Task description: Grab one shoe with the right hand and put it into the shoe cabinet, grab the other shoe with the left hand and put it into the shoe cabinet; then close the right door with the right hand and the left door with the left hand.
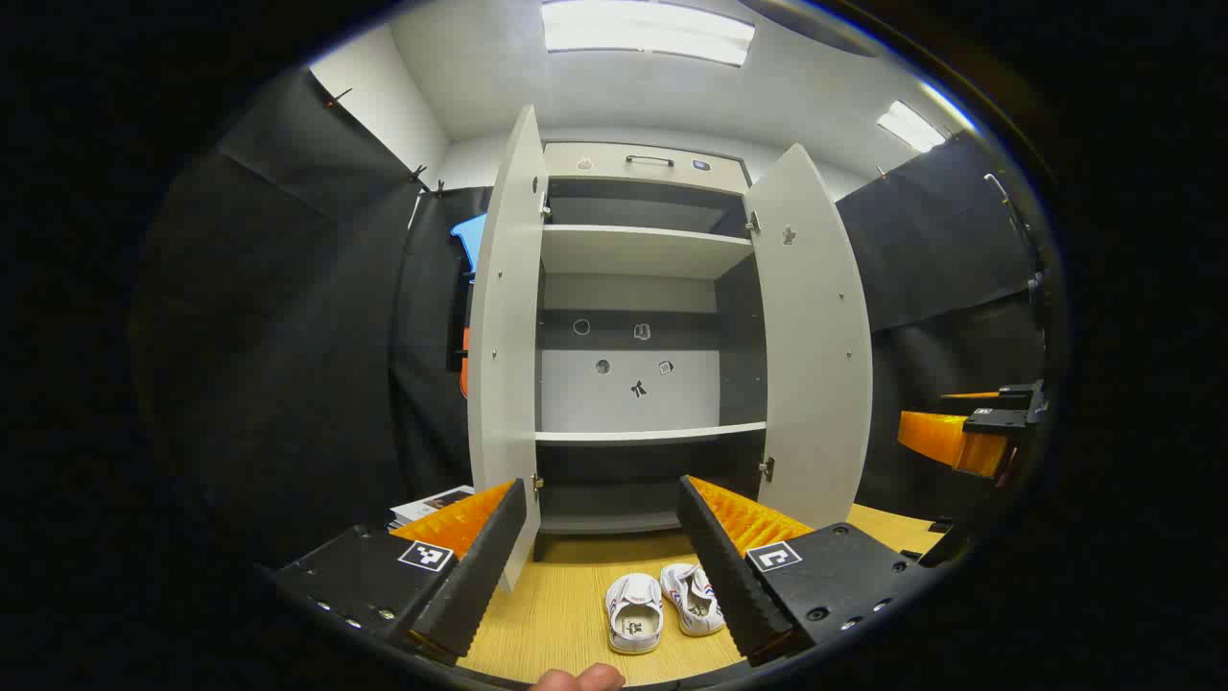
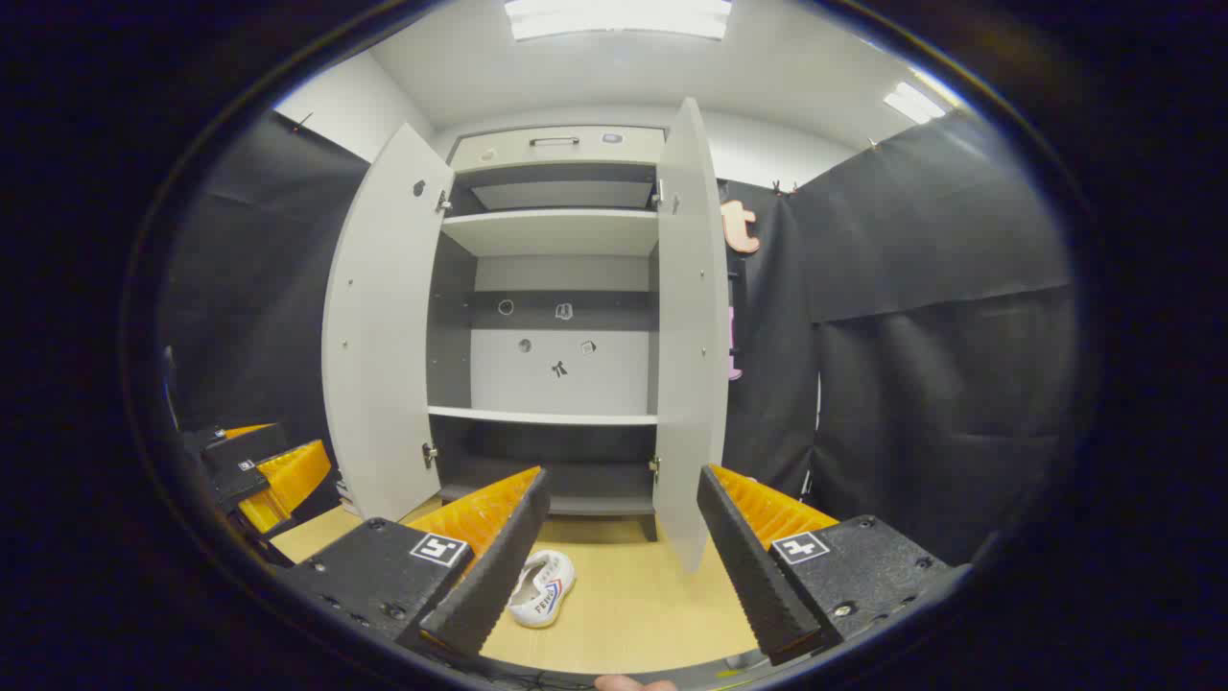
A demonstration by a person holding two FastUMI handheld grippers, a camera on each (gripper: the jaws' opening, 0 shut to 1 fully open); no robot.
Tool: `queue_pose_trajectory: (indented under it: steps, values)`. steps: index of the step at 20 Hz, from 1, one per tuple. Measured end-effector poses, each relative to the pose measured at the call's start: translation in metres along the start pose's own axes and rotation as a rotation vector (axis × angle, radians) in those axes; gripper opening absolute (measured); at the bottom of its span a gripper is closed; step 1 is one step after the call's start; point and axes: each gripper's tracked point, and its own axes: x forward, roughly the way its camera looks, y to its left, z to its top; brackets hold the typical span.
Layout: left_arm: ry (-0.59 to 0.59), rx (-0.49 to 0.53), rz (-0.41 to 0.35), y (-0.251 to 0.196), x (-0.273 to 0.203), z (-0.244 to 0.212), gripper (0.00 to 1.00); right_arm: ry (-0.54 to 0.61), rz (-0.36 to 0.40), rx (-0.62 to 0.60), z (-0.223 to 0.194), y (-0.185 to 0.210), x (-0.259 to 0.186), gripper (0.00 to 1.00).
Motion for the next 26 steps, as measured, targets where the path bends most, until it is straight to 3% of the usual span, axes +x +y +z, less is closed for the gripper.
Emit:
queue_pose_trajectory:
  steps: [16, 17, 23, 26]
  values:
    - [-0.012, -0.011, 0.008, 0.008, 0.008, 0.003, 0.95, -0.014, 0.005, -0.007, 0.003, 0.008, 0.005, 1.0]
    - [-0.012, -0.01, 0.006, 0.008, 0.008, 0.002, 0.95, -0.013, 0.004, -0.007, 0.002, 0.009, 0.006, 0.96]
    - [-0.007, -0.013, -0.004, 0.007, 0.013, 0.0, 0.95, 0.006, 0.004, -0.011, -0.006, 0.012, 0.011, 1.0]
    - [-0.01, -0.012, 0.002, 0.009, 0.017, -0.001, 0.95, 0.026, 0.041, 0.001, -0.016, 0.022, 0.015, 1.0]
